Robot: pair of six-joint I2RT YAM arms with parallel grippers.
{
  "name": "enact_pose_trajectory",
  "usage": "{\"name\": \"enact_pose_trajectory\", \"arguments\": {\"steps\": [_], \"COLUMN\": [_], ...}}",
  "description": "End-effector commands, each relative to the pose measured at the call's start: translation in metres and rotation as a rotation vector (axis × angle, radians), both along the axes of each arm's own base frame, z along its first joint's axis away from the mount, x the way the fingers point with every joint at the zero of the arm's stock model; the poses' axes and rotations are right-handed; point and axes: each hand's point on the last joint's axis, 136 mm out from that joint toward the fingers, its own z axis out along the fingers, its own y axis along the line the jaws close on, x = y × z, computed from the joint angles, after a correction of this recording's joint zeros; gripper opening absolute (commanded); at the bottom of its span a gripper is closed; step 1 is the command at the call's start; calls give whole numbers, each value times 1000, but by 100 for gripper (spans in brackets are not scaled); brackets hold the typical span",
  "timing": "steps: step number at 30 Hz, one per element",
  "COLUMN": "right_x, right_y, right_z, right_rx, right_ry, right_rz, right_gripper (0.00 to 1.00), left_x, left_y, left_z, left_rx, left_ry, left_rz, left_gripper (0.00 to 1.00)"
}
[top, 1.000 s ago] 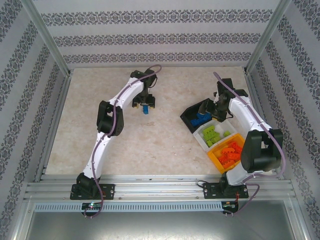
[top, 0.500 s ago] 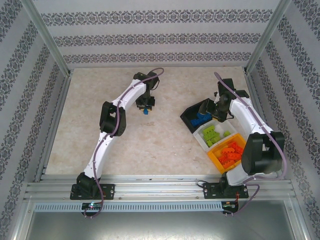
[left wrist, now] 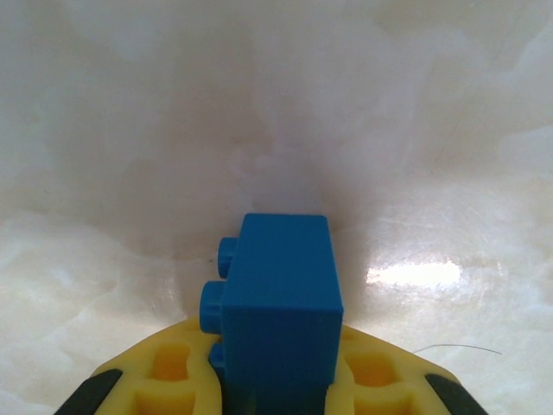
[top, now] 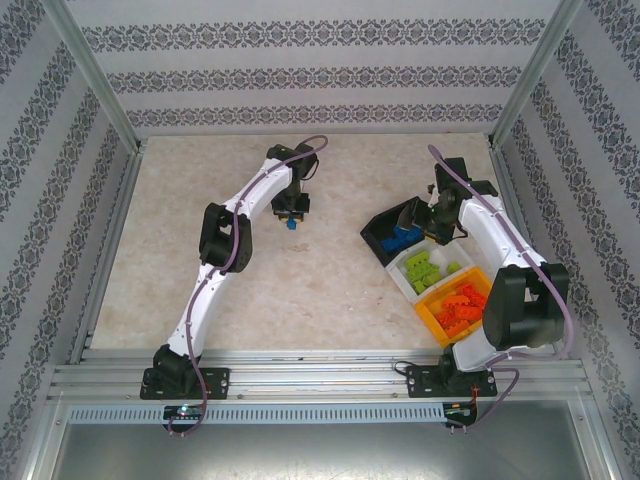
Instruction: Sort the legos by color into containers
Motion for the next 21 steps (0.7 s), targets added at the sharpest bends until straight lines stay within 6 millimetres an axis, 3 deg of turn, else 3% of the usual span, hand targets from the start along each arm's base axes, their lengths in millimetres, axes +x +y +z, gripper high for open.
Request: {"name": "enact_pose_trajectory", "arguments": {"steps": [1, 5, 13, 21], "right_x": [-3, -8, -21, -31], "right_y": [1, -3, -20, -35], "right_z": [8, 8, 14, 32], "right_rx": [-13, -21, 12, 50], "right_ry": [-4, -2, -34, -106], "right_rz": [4, -5, -89, -159], "right_gripper": [69, 69, 69, 69], "left_x": [-5, -3, 12, 20], "left_y": [-14, -48, -135, -207], "left_z": [34, 69, 154, 201], "left_rx": [-85, -287, -766, -1090], "left_ry": [-14, -45, -91, -41], "left_rz": [-7, 17, 141, 205], "left_gripper": [0, 0, 4, 7]}}
